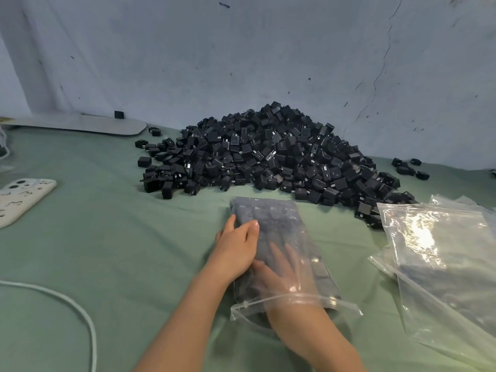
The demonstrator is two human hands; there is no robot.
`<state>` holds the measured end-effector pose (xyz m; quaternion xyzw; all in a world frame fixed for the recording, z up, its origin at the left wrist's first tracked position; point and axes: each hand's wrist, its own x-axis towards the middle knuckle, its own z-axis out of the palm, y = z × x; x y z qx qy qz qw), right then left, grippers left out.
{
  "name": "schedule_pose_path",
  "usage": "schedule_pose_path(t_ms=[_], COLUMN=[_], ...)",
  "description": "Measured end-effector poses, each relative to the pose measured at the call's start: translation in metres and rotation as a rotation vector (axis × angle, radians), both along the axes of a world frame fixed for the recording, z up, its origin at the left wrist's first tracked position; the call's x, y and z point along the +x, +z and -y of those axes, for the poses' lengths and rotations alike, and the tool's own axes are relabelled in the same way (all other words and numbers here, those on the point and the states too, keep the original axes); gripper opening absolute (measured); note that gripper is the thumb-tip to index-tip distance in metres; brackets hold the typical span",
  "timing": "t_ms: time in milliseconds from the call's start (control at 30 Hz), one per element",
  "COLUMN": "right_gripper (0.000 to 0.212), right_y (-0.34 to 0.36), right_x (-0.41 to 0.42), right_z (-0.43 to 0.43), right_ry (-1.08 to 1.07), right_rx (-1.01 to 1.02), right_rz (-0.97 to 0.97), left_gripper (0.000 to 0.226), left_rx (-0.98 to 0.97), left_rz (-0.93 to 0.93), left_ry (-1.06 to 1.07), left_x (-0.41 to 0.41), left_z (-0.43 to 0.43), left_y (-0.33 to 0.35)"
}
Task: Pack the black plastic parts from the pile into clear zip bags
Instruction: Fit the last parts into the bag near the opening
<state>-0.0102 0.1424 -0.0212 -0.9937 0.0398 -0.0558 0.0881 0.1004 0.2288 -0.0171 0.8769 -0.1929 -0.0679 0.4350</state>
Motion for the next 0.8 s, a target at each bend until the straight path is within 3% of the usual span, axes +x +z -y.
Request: schedule_pose_path(t_ms=[133, 267, 333, 433, 533, 600, 800], right_gripper=[0.035, 0.02, 0.022, 0.021, 0.029, 0.04, 0.053], right_y=[0.033, 0.089, 0.105, 0.111, 0.098, 0.083, 0.033], right_x=[-0.05, -0.066, -0.044, 0.03, 0.121, 0.168, 0.244], right_z=[-0.003, -0.003, -0.004, -0.014, -0.027, -0.038, -0.069], right_ry=[0.208, 0.201, 0.159, 0.074, 0.007, 0.014, 0.069], right_rx=[0.04, 0.42, 0.508, 0.424, 0.384, 0.371, 0.228], right_rz=[0.067, -0.088, 0.059, 0.201, 0.106, 0.015, -0.185], left_gripper=[0.044, 0.037, 0.034, 0.034, 0.024, 0.011, 0.02], left_rx=[-0.004, -0.141, -0.237, -0.452, -0.744, -0.828, -0.859], left_rz=[0.019, 0.037, 0.044, -0.076, -0.299, -0.386, -0.241], left_ry=[-0.006, 0.028, 0.115, 0.319, 0.51, 0.632, 0.737], left_x=[0.001, 0.008, 0.017, 0.038, 0.063, 0.081, 0.126], left_z=[0.001, 0.0, -0.001, -0.01, -0.026, -0.035, -0.048], left_y=[-0.004, 0.002, 0.009, 0.02, 0.028, 0.032, 0.025])
